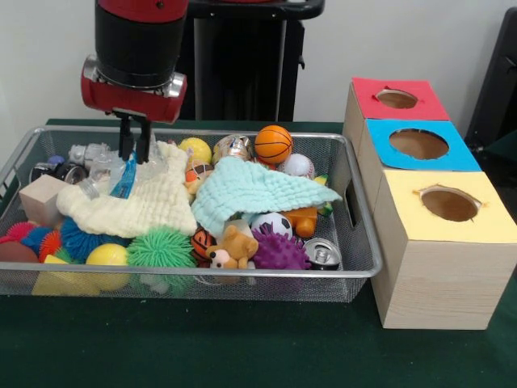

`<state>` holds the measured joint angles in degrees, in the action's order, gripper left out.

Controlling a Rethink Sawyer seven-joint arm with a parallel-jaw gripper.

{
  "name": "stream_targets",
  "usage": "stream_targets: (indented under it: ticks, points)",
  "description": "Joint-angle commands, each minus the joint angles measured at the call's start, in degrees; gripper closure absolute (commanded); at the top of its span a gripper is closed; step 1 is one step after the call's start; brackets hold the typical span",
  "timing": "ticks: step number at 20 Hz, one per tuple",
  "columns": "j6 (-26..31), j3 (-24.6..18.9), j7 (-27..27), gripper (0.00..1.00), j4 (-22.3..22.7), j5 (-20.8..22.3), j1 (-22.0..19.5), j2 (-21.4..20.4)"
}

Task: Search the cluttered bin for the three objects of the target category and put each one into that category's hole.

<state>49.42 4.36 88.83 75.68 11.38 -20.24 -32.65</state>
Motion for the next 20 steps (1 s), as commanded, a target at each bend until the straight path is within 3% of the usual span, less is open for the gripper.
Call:
stream_targets:
  ticks: [1,10,20]
  points:
    - [7.0,-0.9,5.6,1.00,-1.4,0.2,1.5,0.1]
    - [13.9,1.1,9.8,1.00,-4.2,-1.9,5.6,-1.7]
    - [15.5,3.1,13.7,1.00,-3.7,-4.0,8.8,-3.0]
